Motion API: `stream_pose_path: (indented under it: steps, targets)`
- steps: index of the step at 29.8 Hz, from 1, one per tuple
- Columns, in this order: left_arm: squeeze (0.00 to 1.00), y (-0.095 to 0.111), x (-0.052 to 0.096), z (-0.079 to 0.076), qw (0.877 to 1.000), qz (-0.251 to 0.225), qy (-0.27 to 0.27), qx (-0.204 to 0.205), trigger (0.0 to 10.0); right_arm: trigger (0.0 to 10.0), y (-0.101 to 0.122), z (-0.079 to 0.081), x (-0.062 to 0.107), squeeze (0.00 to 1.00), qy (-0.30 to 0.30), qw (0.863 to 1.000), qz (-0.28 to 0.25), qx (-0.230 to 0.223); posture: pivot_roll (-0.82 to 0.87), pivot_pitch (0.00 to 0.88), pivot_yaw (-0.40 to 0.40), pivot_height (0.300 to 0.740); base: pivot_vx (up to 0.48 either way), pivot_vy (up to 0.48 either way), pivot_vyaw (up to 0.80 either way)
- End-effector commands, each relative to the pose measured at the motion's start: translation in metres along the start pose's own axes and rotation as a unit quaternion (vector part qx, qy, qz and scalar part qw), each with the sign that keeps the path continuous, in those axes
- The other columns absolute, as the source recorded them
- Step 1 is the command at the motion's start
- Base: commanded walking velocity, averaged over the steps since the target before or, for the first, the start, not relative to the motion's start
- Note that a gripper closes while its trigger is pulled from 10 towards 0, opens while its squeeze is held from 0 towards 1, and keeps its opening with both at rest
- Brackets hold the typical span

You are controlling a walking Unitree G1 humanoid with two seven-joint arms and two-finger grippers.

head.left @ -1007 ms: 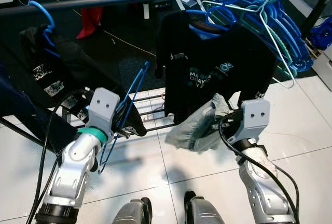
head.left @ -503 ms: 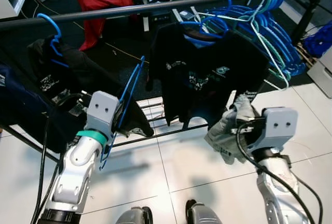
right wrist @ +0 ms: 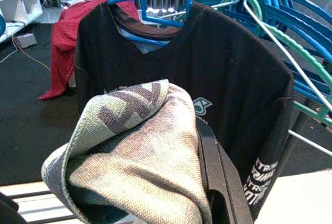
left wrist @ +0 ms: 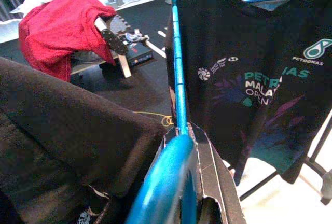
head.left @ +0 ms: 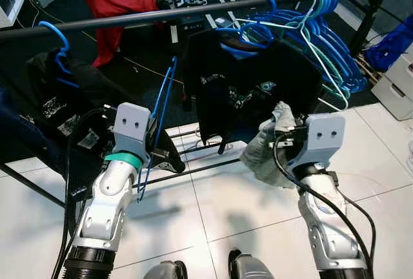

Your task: Hang hanger

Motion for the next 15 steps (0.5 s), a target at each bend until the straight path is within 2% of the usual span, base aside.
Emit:
stream_pose_path:
  steps: [1,4,15]
  targets:
    - [0.00,-0.0011,0.0002,0.0005,1.000,0.000,0.004,0.001,10.0,10.0,-0.0043,0.0010,0.0010,0.00,0.001,1.000,0.008,-0.002,-0.12,0.076,0.058,0.740,0.000,0.000,0.00]
    - [0.00,-0.0005,0.0010,0.0012,1.000,-0.001,0.005,0.001,10.0,10.0,-0.0049,-0.0007,0.0007,0.00,0.000,1.000,0.008,-0.001,-0.12,0.077,0.058,0.740,0.000,0.000,0.00]
    - [0.00,0.0011,0.0029,0.0017,1.000,-0.002,0.005,-0.002,10.0,10.0,-0.0075,-0.0025,0.0012,0.00,-0.003,1.000,0.012,0.001,-0.11,0.084,0.057,0.740,-0.298,0.000,0.00]
Point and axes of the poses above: a point about 5 cm out from each wrist's last joint towards the gripper, its own x axis pointing back from the gripper into the wrist, its own y axis along the axis of the wrist's last joint, z = x × y, the point moved 3 cm from there along -x, pointing out of the wrist towards the gripper, and after that the axes turned 4 degrees about x, right-handed, at the moved point
